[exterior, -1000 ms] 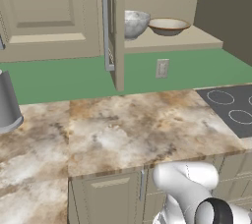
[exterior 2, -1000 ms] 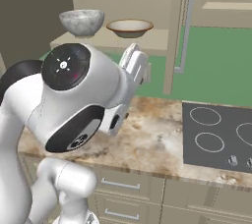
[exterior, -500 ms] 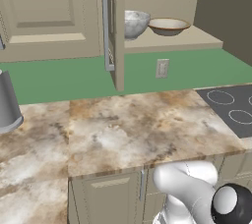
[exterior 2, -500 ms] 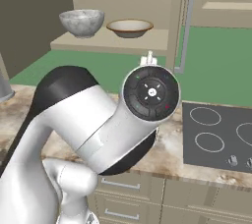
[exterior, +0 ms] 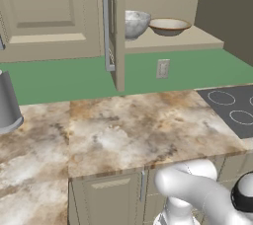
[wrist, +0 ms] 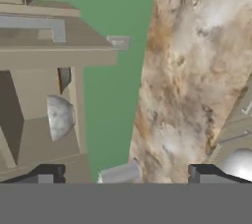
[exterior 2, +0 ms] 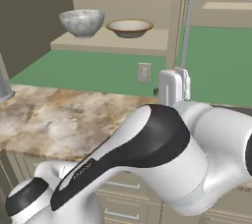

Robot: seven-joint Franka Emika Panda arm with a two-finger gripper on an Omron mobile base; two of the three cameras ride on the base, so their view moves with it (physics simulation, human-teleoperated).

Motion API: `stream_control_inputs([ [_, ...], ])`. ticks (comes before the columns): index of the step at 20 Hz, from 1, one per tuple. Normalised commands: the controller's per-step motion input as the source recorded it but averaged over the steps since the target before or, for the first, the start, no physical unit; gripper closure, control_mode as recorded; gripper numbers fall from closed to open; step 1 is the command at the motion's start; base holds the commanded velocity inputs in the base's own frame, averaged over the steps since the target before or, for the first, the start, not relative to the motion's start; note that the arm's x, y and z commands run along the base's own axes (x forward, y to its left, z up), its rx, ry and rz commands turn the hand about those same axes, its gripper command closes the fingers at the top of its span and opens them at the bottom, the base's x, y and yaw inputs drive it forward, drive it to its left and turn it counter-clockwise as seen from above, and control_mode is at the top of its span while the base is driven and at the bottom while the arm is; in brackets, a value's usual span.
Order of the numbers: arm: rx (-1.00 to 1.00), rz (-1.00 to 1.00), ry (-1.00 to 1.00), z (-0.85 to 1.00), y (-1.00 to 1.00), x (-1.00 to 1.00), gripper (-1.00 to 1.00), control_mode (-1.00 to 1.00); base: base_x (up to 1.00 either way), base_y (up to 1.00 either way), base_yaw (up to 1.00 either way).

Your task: Open the cabinet. Pick the bowls from the counter and place them in the cabinet. Then close the cabinet.

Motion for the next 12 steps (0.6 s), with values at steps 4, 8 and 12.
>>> stream_control_inputs([
  [4, 0.15, 0.29, -0.41, -0.37, -0.14, 0.0, -1.0, -1.0, 0.0, 0.0, 0.0],
  [8, 0.14, 0.2, -0.43, -0.65, 0.0, 0.0, -1.0, -1.0, 0.0, 0.0, 0.0],
  [12, 0.17, 0.13, -0.33, -0.4, 0.0, 0.19, -1.0, -1.0, 0.0, 0.0, 0.0],
])
